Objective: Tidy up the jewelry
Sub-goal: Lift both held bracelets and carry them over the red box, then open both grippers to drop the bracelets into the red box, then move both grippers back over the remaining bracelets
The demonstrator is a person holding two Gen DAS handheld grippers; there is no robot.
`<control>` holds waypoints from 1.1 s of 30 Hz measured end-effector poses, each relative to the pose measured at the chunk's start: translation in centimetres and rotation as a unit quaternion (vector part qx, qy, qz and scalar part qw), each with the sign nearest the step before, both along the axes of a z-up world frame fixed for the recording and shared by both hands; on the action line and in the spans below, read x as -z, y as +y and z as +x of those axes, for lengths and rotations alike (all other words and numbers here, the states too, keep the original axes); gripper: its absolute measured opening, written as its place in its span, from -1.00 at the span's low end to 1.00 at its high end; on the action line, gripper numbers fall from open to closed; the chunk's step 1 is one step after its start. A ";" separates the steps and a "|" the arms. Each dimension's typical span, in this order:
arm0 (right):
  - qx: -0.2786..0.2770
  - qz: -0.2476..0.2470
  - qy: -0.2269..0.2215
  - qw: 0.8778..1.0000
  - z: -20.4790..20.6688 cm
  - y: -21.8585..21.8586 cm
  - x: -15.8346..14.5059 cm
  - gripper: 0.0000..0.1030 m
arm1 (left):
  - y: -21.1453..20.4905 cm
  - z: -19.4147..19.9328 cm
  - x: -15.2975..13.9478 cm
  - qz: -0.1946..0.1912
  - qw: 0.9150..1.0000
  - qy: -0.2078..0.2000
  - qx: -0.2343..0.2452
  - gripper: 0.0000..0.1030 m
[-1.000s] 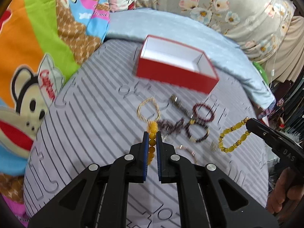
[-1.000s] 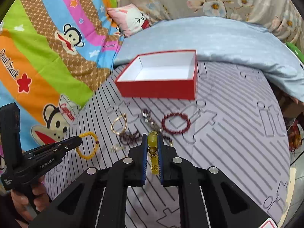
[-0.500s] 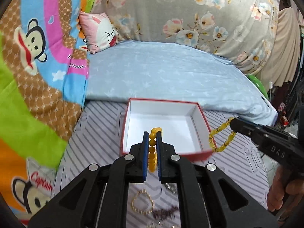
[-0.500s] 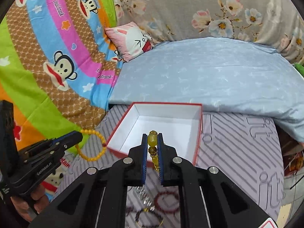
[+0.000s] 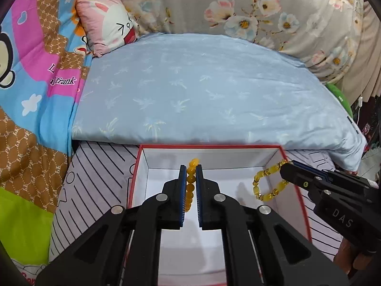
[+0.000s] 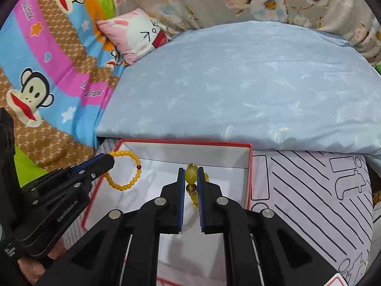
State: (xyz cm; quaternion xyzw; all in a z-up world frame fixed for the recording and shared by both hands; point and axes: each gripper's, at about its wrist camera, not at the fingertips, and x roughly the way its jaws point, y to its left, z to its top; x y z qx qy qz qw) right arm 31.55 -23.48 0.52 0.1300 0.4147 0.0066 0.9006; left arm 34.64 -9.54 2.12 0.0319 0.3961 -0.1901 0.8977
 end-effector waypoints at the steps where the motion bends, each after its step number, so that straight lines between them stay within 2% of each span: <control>1: 0.001 0.000 0.004 1.000 0.4 -0.2 0.4 -0.81 | -0.1 0.2 0.3 0.005 1.000 0.000 -0.002 -0.86; 3: 0.007 -0.007 0.004 1.000 0.6 -0.5 0.8 -0.77 | -0.2 0.8 1.1 0.012 1.000 0.006 -0.010 -0.84; 4: 0.008 -0.015 0.001 1.000 0.6 -0.5 0.8 -0.71 | -0.1 1.0 1.4 0.010 1.000 0.010 -0.013 -0.73; 5: 0.012 -0.029 -0.003 0.999 0.5 -0.5 0.6 -0.67 | 0.0 1.2 1.6 0.011 1.000 0.013 -0.018 -0.52; 6: 0.015 -0.038 -0.007 0.999 0.4 -0.4 0.4 -0.58 | 0.2 1.2 1.8 0.014 1.000 0.014 -0.024 -0.42; 9: 0.018 -0.034 -0.016 0.999 -0.6 -0.8 -0.3 -0.41 | 1.0 0.9 1.7 0.011 0.999 0.010 -0.035 -0.30; 14: 0.020 -0.038 -0.028 0.999 -4.1 -0.5 -1.4 -0.25 | 2.8 -1.7 0.6 0.004 0.999 0.002 -0.045 0.03; 19: 0.014 -0.034 -0.026 0.999 -9.0 0.4 -1.4 -0.15 | 5.1 -6.3 -0.4 0.007 0.998 -0.014 -0.056 0.12; 24: 0.009 -0.035 -0.011 0.999 -14.3 1.6 -0.2 -0.14 | 7.5 -10.5 0.0 -0.007 0.998 0.009 -0.067 0.12; 33: 0.001 -0.040 0.019 0.999 -21.6 4.2 2.1 -0.14 | 10.7 -17.8 3.3 -0.002 0.995 0.044 -0.090 0.12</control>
